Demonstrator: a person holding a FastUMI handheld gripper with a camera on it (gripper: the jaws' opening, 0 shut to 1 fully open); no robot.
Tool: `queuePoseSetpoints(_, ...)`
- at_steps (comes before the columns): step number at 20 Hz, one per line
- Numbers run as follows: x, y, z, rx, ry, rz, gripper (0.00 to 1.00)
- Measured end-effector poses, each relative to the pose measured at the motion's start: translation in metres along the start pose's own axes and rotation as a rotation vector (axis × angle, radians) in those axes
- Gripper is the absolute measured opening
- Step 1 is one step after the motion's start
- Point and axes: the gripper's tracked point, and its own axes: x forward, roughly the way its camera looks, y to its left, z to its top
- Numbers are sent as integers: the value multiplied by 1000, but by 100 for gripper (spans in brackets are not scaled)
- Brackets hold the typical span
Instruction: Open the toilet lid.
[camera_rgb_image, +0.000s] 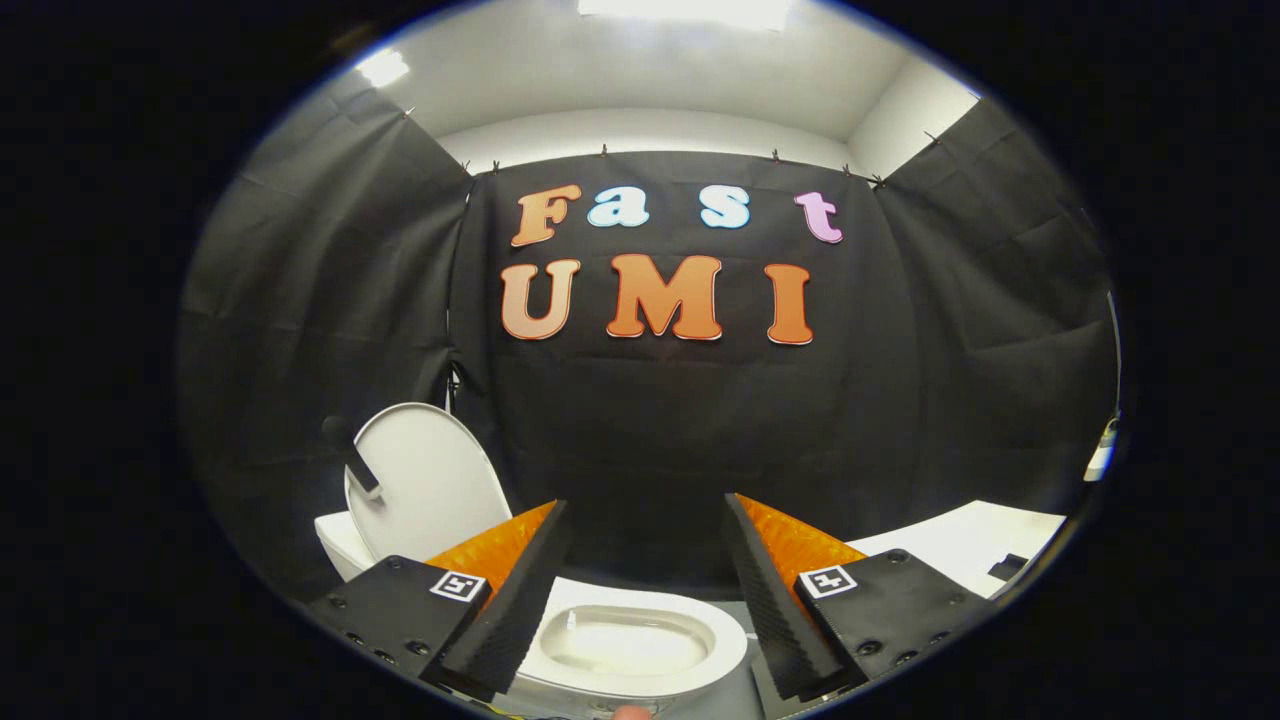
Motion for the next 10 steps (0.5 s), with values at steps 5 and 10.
queuePoseSetpoints(5,1,-1,8,-3,-28,1,98)
queuePoseSetpoints(10,-2,-5,7,16,-31,-6,98)
